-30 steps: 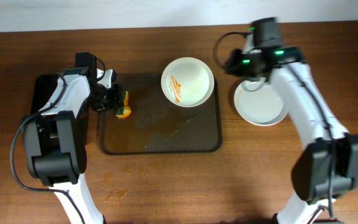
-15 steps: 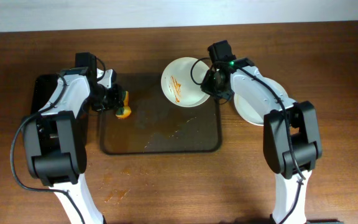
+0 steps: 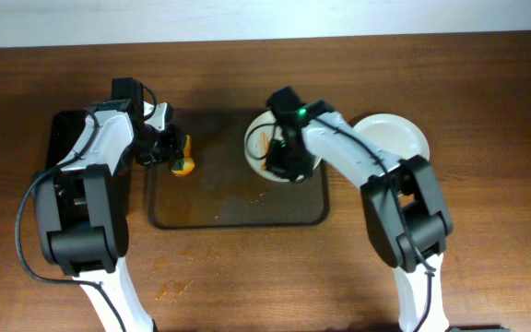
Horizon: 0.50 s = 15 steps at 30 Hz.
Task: Clean dirty plates on tray and stack at the side
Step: 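Move the right gripper back to the cream plate on the tray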
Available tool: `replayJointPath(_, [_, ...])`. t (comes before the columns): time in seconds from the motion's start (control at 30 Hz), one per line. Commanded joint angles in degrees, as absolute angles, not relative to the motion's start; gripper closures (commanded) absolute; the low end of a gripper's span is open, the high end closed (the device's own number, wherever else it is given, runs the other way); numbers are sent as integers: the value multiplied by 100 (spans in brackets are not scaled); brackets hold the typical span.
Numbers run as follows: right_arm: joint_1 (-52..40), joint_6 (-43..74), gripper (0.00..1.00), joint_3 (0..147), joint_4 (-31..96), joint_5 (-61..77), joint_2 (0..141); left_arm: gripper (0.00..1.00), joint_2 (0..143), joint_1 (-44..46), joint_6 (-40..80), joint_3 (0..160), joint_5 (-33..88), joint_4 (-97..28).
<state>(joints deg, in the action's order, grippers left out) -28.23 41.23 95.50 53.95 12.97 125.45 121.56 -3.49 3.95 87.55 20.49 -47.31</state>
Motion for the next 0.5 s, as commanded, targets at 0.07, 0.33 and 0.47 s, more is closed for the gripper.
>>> replayJointPath(0.07, [-3166,3642,93,10040,5927,1420,12637,99,12210,-336,342,8829,2008,-4718])
replayJointPath(0.33, [-2434,3124,72,11019,6532,1048,12639,99,12210,-336,340,8829,2008,-4740])
replayJointPath(0.47, [-1811,2668,61,11004,6733,972,12842,99,12210,-336,342,8829,2008,-4722])
